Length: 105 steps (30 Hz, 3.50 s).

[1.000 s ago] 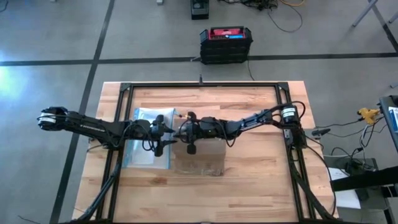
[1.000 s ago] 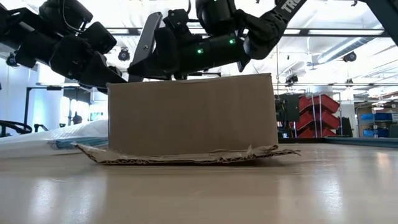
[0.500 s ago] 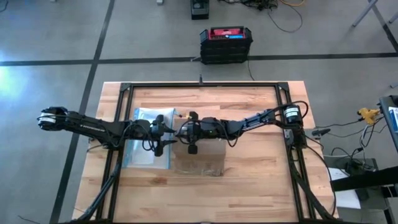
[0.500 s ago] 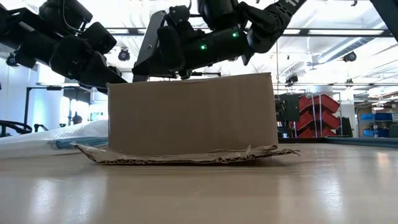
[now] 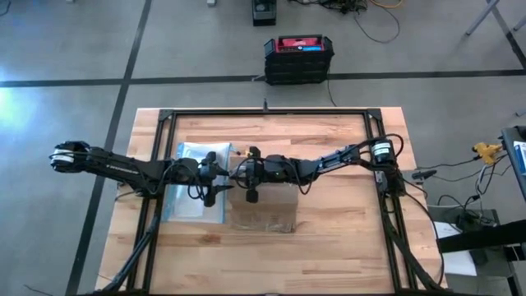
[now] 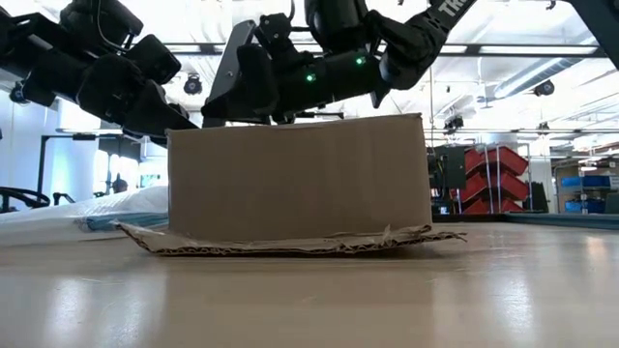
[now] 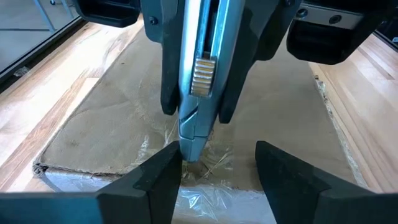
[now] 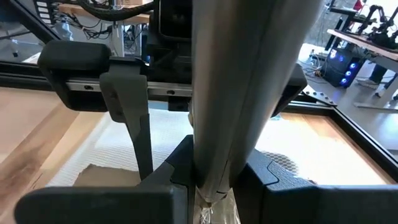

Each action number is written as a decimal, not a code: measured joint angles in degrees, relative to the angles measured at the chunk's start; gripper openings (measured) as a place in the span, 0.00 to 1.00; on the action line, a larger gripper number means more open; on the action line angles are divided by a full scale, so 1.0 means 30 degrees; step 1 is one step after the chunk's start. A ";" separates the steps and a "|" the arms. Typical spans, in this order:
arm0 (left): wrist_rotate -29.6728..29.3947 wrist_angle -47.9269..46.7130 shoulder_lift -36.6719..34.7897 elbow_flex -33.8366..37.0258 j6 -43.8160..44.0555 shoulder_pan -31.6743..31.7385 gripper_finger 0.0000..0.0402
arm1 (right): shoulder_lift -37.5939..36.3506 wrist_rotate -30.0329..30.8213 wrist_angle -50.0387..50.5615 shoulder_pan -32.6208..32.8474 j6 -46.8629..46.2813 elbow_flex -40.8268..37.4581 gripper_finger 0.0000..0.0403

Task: Unpack boxes
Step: Break down the cardboard box until it is fully flat

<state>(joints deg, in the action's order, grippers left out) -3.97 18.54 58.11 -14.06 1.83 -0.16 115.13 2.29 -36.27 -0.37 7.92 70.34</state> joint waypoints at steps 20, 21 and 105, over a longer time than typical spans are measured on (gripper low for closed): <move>-0.0019 0.0008 0.0000 0.0000 0.0066 0.0003 0.49 | -0.0051 -0.0402 -0.0073 0.0148 -0.0301 0.0177 0.12; -0.0022 0.0008 0.0000 0.0000 0.0066 0.0000 0.49 | -0.0051 -0.0341 -0.0083 0.0148 -0.0269 0.0177 0.12; -0.0872 -0.1347 -0.0270 -0.0109 0.0571 0.0000 0.49 | -1.6293 0.1659 1.1554 0.0407 -0.4226 -0.9921 0.12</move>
<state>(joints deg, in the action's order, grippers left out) -6.58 14.50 57.30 -14.39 3.54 -0.16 66.25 7.26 -1.61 0.85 -4.75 40.58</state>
